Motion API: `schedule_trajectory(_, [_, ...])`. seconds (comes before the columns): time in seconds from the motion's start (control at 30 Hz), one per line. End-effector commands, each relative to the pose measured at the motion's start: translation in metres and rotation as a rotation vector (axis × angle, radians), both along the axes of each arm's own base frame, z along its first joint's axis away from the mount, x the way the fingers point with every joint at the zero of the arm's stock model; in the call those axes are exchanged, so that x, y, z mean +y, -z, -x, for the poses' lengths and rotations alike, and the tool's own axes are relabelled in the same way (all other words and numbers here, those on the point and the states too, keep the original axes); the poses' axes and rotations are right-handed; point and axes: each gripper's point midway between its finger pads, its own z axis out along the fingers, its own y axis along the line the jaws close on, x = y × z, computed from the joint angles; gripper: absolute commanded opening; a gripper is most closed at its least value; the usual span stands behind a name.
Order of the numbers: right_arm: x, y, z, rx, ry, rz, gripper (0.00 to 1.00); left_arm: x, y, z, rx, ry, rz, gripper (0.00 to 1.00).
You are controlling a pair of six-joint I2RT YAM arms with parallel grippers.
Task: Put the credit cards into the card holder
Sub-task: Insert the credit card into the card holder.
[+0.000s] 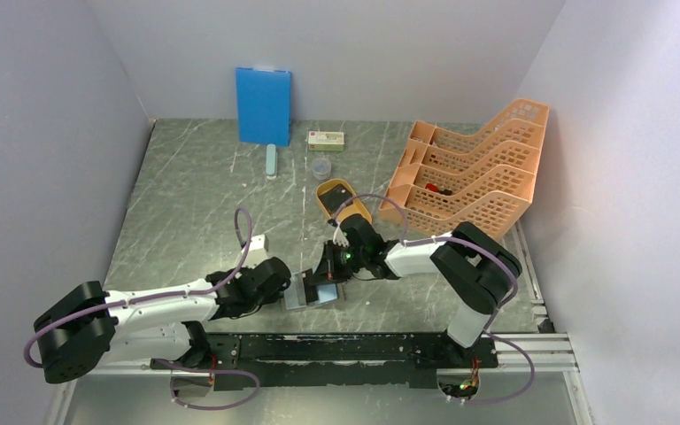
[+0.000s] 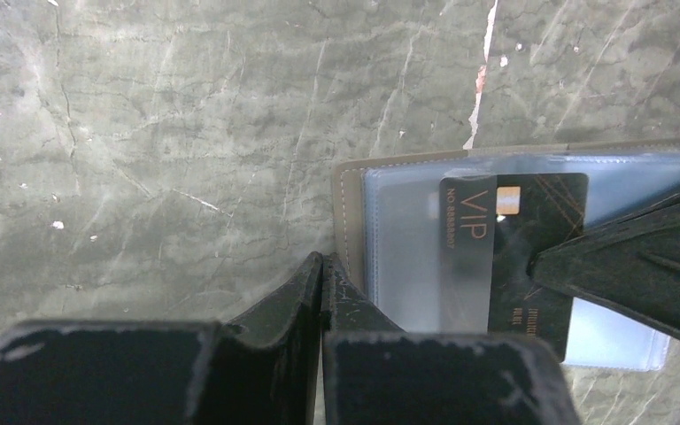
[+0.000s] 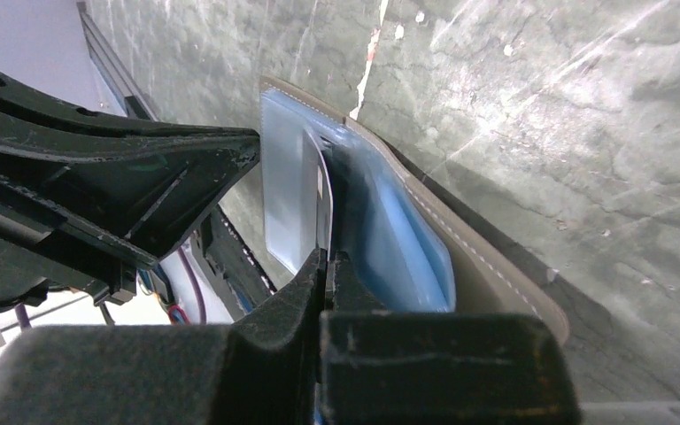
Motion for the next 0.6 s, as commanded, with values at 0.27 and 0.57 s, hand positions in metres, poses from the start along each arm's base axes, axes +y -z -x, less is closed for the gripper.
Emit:
schedule_trajectory(0.27, [0.001, 0.004, 0.010, -0.013, -0.019, 0.060, 0.32, 0.017, 0.023, 0.021, 0.093, 0.024, -0.052, 0.07])
schedule_trajectory(0.57, [0.010, -0.005, 0.011, -0.010, -0.027, 0.038, 0.45, 0.011, 0.023, 0.022, 0.094, 0.046, -0.025, 0.07])
